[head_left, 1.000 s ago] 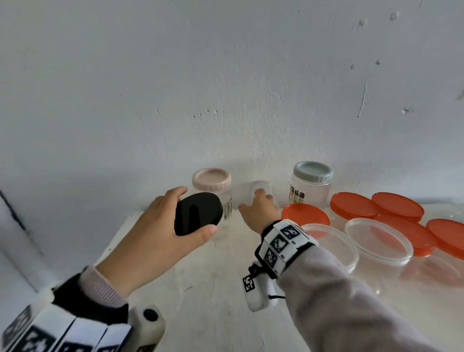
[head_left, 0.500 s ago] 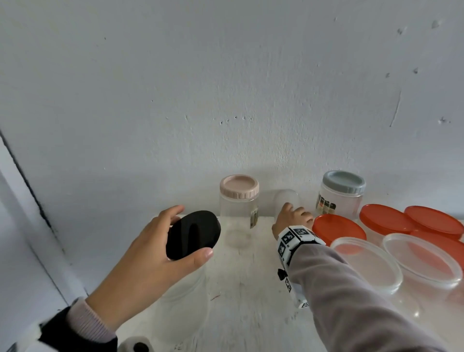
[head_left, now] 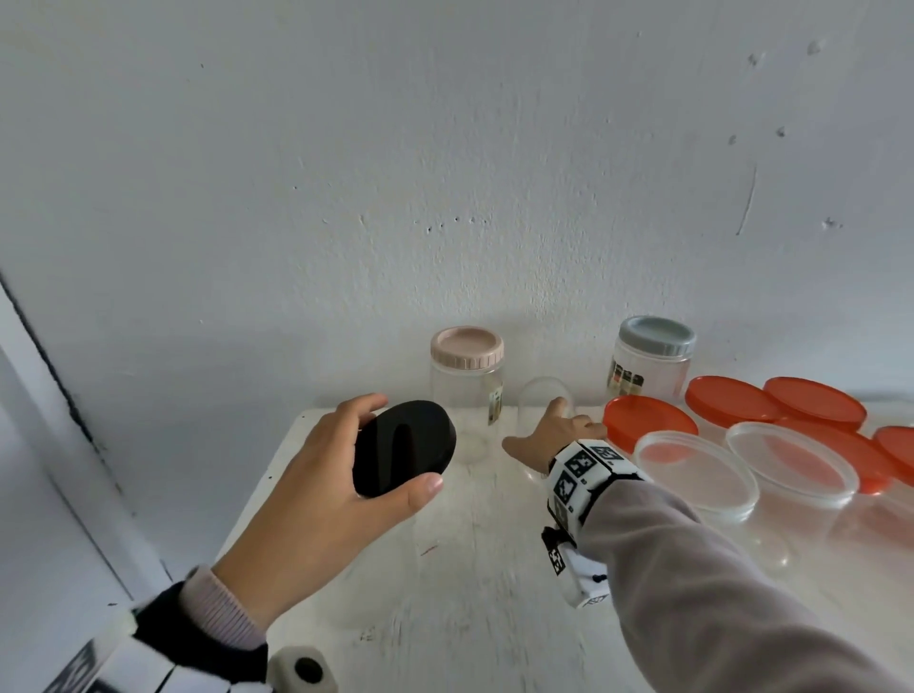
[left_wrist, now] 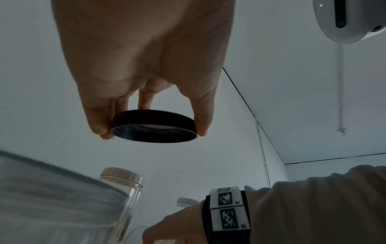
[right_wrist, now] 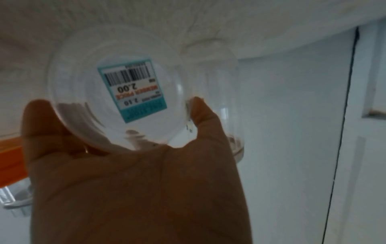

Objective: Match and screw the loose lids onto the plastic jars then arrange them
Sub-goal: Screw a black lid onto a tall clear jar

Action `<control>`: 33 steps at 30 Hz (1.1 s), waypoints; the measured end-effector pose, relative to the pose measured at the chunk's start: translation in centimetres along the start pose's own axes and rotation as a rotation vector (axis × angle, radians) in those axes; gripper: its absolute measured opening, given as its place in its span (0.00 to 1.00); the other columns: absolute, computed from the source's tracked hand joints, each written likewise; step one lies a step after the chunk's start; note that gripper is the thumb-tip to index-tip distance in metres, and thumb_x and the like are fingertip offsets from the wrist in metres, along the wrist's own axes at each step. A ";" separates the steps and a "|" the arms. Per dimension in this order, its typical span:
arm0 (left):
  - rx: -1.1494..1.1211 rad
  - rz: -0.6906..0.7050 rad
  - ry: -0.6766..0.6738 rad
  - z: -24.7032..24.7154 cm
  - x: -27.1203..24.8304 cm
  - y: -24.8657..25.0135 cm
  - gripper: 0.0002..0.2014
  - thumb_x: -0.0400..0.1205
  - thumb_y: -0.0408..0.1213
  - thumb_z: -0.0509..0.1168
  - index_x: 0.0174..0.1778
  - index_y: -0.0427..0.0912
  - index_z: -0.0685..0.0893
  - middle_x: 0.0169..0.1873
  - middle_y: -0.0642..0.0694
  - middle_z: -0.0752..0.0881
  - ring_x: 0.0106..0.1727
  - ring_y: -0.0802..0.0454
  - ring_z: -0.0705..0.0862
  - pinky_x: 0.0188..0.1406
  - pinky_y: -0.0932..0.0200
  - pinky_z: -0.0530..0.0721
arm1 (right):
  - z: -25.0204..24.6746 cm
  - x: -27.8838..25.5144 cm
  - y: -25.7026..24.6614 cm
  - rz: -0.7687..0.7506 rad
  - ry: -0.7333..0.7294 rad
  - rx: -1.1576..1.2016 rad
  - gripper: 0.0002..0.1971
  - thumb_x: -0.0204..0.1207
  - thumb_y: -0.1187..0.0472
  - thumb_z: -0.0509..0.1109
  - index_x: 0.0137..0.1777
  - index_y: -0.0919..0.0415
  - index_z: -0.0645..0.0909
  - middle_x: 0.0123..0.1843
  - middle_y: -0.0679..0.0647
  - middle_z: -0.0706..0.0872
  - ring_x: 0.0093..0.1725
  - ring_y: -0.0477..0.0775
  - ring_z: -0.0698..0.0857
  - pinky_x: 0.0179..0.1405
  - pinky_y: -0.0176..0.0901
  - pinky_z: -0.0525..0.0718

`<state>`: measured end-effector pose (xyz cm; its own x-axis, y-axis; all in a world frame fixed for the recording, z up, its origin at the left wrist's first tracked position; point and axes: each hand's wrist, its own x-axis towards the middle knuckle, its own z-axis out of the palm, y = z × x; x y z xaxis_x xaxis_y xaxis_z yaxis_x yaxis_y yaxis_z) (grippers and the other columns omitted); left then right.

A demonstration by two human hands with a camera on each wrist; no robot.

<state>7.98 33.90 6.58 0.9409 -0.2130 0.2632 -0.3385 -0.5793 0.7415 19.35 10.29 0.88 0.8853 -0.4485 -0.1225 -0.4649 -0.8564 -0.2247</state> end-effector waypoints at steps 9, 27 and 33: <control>-0.090 0.033 0.043 0.5 -1.4 0.6 0.36 0.62 0.75 0.63 0.64 0.68 0.65 0.59 0.68 0.76 0.57 0.73 0.76 0.45 0.74 0.73 | -0.8 -5.3 2.0 -0.050 -0.050 0.671 0.38 0.80 0.44 0.58 0.83 0.54 0.43 0.71 0.66 0.68 0.62 0.65 0.73 0.55 0.51 0.68; -0.153 0.061 0.056 3.7 0.3 6.0 0.36 0.60 0.67 0.70 0.63 0.63 0.69 0.60 0.64 0.76 0.58 0.73 0.75 0.44 0.75 0.72 | 0.6 -9.2 9.1 -0.402 -0.430 0.696 0.50 0.57 0.65 0.85 0.73 0.49 0.55 0.62 0.51 0.72 0.65 0.52 0.75 0.59 0.39 0.79; -0.158 0.051 0.020 5.9 0.9 6.9 0.37 0.62 0.64 0.70 0.67 0.60 0.68 0.62 0.64 0.76 0.58 0.75 0.74 0.45 0.75 0.73 | 0.9 -9.0 10.6 -0.477 -0.421 0.570 0.53 0.61 0.65 0.84 0.74 0.53 0.47 0.71 0.53 0.72 0.73 0.53 0.72 0.61 0.35 0.74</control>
<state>6.42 25.12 8.30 0.9232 -0.2225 0.3135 -0.3819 -0.4373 0.8142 6.48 5.51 -1.29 0.9641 0.1565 -0.2145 -0.0733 -0.6196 -0.7815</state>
